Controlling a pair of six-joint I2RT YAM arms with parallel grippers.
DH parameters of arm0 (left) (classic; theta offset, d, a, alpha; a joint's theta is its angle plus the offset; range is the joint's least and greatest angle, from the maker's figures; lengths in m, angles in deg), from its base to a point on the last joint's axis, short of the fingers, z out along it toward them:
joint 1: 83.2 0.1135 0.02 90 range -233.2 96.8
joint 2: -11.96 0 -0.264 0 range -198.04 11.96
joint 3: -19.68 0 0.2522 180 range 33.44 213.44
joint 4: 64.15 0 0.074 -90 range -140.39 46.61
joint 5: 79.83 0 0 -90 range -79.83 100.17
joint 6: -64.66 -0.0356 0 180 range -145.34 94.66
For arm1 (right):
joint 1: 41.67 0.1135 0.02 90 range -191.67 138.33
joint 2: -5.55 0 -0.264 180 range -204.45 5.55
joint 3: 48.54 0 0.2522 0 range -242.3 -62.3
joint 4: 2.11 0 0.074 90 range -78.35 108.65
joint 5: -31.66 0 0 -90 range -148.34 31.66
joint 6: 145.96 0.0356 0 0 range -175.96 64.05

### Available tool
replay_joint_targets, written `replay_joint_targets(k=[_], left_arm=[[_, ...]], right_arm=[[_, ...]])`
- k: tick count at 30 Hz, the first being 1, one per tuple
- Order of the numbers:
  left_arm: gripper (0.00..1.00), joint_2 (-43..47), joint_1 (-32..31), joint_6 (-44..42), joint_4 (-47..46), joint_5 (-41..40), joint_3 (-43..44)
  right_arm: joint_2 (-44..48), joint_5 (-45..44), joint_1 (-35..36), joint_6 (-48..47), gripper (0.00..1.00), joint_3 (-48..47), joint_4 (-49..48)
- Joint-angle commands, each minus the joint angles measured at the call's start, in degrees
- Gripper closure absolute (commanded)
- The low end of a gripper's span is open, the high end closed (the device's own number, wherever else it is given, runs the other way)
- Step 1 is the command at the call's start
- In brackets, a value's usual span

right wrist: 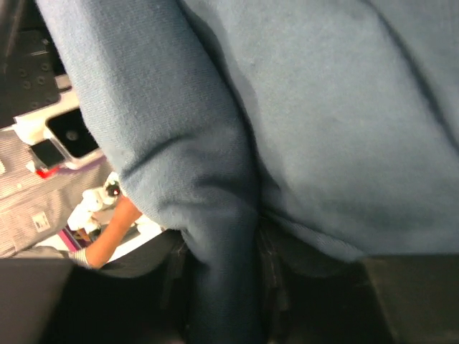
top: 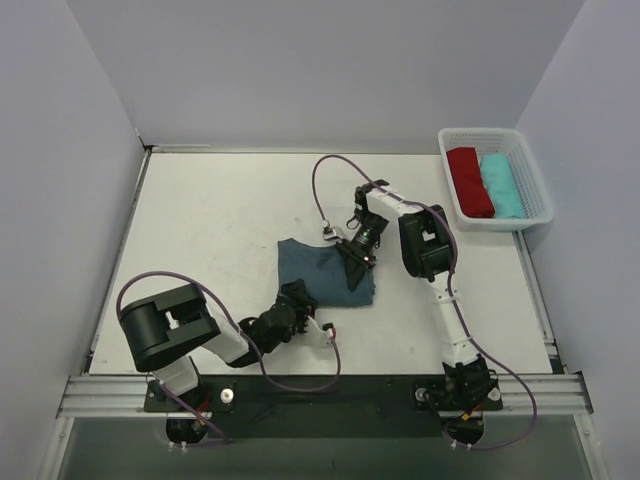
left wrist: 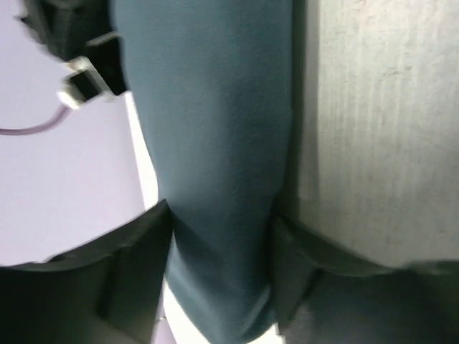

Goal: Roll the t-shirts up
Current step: Roll the T-shirt to the center of the board.

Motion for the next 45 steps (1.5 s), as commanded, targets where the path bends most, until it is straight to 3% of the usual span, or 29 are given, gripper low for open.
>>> replay_joint_targets(k=[1,3,4,5,10,12,13,14,15,17,18,21,25,32,45], left_arm=[[0.42,-1.3,0.2,7.5,15.8,0.6,2.4],[0.44,-0.7,0.2,9.9,20.2,1.5,3.3],[0.44,-0.1,0.5,10.6,21.2,2.5,3.5],[0.46,0.4,0.6,11.4,23.3,3.4,4.7],[0.54,3.6,2.3,18.5,39.0,9.7,10.1],[0.57,4.3,4.0,21.0,44.4,13.2,13.2],[0.58,4.9,4.7,21.8,46.2,14.6,14.1],[0.59,5.3,6.3,23.0,48.9,15.9,14.9],[0.59,5.5,7.3,23.4,50.8,19.2,16.0],[0.60,6.8,9.6,23.8,54.0,22.0,18.4],[0.60,7.6,10.2,23.6,56.1,25.2,19.0],[0.60,9.1,13.6,23.4,61.1,32.3,21.6],[0.59,10.6,15.7,22.8,64.7,39.1,24.0],[0.59,9.6,17.0,24.0,71.7,46.9,28.4],[0.59,7.9,19.5,26.3,75.3,52.1,32.9]], right_arm=[[-0.3,-6.6,0.3,-4.5,0.41,1.1,7.7],[2.0,-4.4,-1.0,-7.2,0.29,2.8,6.7],[5.1,-3.7,-1.5,-7.4,0.07,3.5,6.1],[6.9,-2.1,-2.4,-7.5,0.00,4.4,5.0],[27.0,2.2,-9.6,-5.4,0.00,11.2,-5.4],[36.5,-1.0,-11.6,-1.1,0.00,24.9,-23.3],[46.4,-2.7,-11.7,0.3,0.00,29.9,-29.8],[51.6,-4.8,-11.7,2.5,0.00,36.1,-43.0],[61.1,-9.5,-11.5,3.4,0.00,46.8,-49.7],[69.6,-11.5,-9.5,-0.5,0.00,57.0,-62.8],[76.4,-13.7,-8.3,-2.5,0.00,65.7,-66.0],[86.0,-19.8,0.5,-6.9,0.00,79.3,-76.6],[92.0,-23.6,8.7,-9.7,0.00,89.1,-87.0],[92.0,-25.8,15.4,-15.0,0.00,95.3,-97.0],[80.2,-19.3,17.0,-22.1,0.00,98.3,-106.5]])
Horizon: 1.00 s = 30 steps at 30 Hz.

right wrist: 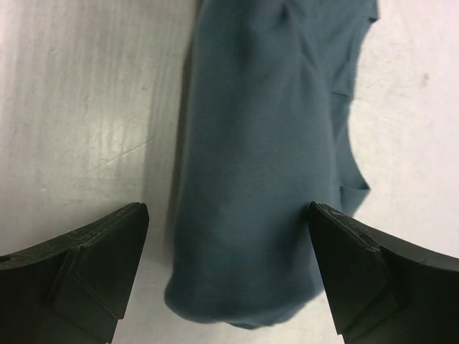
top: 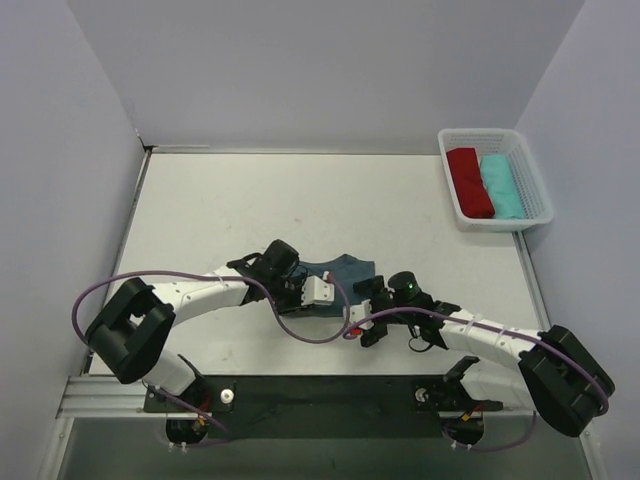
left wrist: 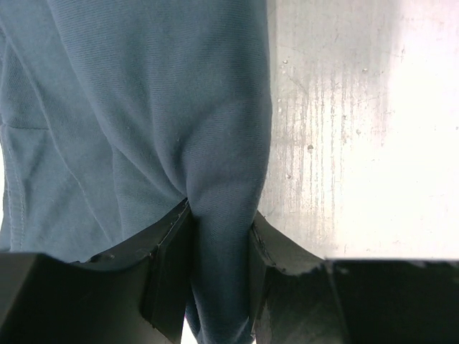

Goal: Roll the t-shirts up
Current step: Roll the T-shirt to the center of the board.

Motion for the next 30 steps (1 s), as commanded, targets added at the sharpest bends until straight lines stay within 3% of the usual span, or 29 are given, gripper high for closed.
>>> replay_joint_targets(k=[1,4,7,10,11,13,14,15,19,25,30], left_arm=[[0.59,-1.4,1.4,2.3,4.0,5.8,3.5],[0.59,-2.0,2.2,2.2,4.9,7.3,4.6],[0.60,-2.9,3.2,1.5,6.9,9.5,6.1],[0.63,-3.8,4.9,1.3,9.3,11.9,7.3],[0.64,-4.4,5.5,1.4,10.0,12.7,8.5],[0.65,-5.4,7.4,2.0,13.6,16.3,10.1],[0.67,-6.9,7.9,1.8,15.5,17.8,12.8],[0.76,-7.9,8.4,1.2,20.0,20.1,14.1],[0.89,-11.6,10.1,-0.6,28.8,25.0,19.6],[0.94,-16.8,12.1,-3.5,40.2,30.1,25.9],[0.94,-24.0,15.0,-5.0,51.6,33.0,32.7]], right_arm=[[-3.4,4.6,0.5,-3.8,0.00,1.3,-5.0],[-5.1,4.9,0.5,-3.4,0.00,0.7,-5.1],[-8.0,2.8,0.6,0.2,0.10,-1.6,-5.6],[-9.6,2.6,-0.7,4.4,0.46,-7.8,0.7],[-9.6,3.5,-1.4,5.1,0.63,-9.3,3.0],[-9.5,5.9,-2.3,6.3,0.81,-12.5,9.1],[-9.5,6.7,-3.1,6.4,0.83,-13.5,11.4],[-9.3,7.7,-3.5,6.8,0.84,-14.5,15.8],[-10.6,12.2,-5.1,8.9,0.85,-20.3,28.3],[-18.7,18.6,-9.3,14.4,0.84,-32.8,46.5],[-26.6,22.7,-13.1,12.5,0.84,-42.4,59.0]])
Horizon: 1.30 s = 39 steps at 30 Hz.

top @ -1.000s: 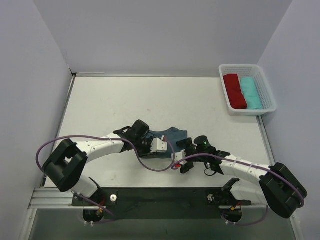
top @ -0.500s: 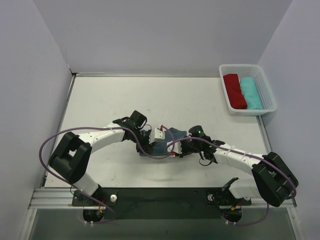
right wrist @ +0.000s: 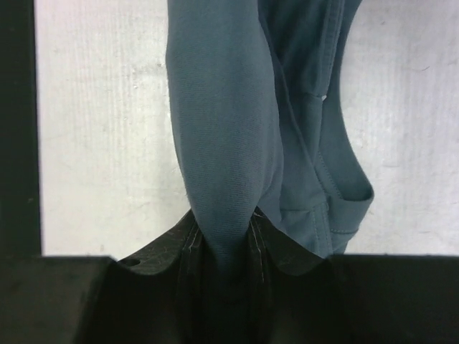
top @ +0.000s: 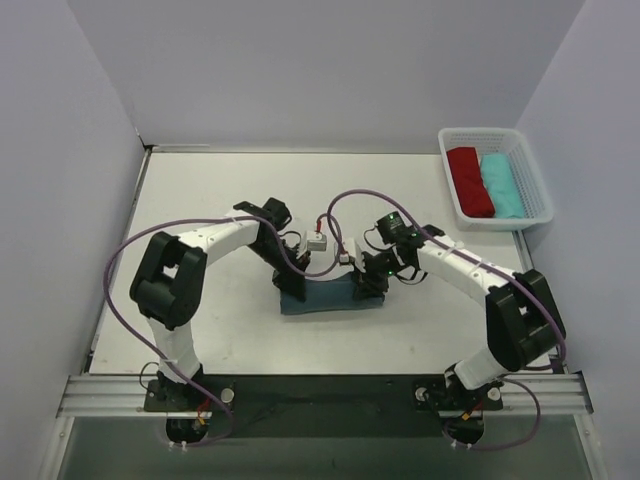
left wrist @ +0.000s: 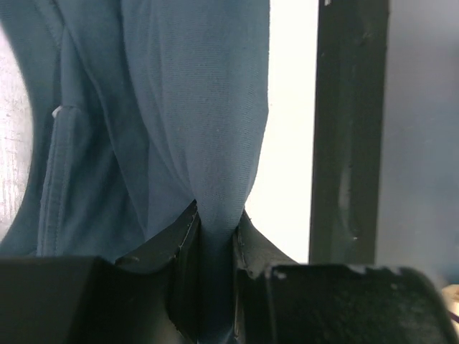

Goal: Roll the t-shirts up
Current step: Roll the T-shirt to the center of the board.

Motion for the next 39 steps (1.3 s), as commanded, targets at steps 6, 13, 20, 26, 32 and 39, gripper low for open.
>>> replay_joint_targets(k=[6,13,20,26,32,39], left_arm=[[0.92,-12.0,4.2,-4.4,19.1,4.0,11.5],[0.92,-21.7,7.9,-2.1,22.5,5.8,21.5],[0.91,-33.6,9.9,-3.8,35.5,9.0,38.2],[0.76,-36.8,9.7,2.8,32.6,7.7,42.8],[0.52,-30.9,10.6,18.5,16.5,0.5,40.8],[0.44,-15.4,14.3,25.8,2.5,-23.9,36.2]], right_arm=[[-20.5,8.0,-4.8,-6.4,0.82,-21.1,35.8],[-37.5,10.8,-7.6,-15.6,0.82,-38.4,54.4],[-46.9,10.8,-10.7,-16.2,0.82,-49.3,63.7],[-49.1,7.3,-12.1,-14.3,0.81,-49.2,65.3],[-53.0,8.9,-13.7,-7.1,0.81,-50.4,65.3],[-56.5,8.0,-13.9,-2.3,0.81,-53.0,65.3]])
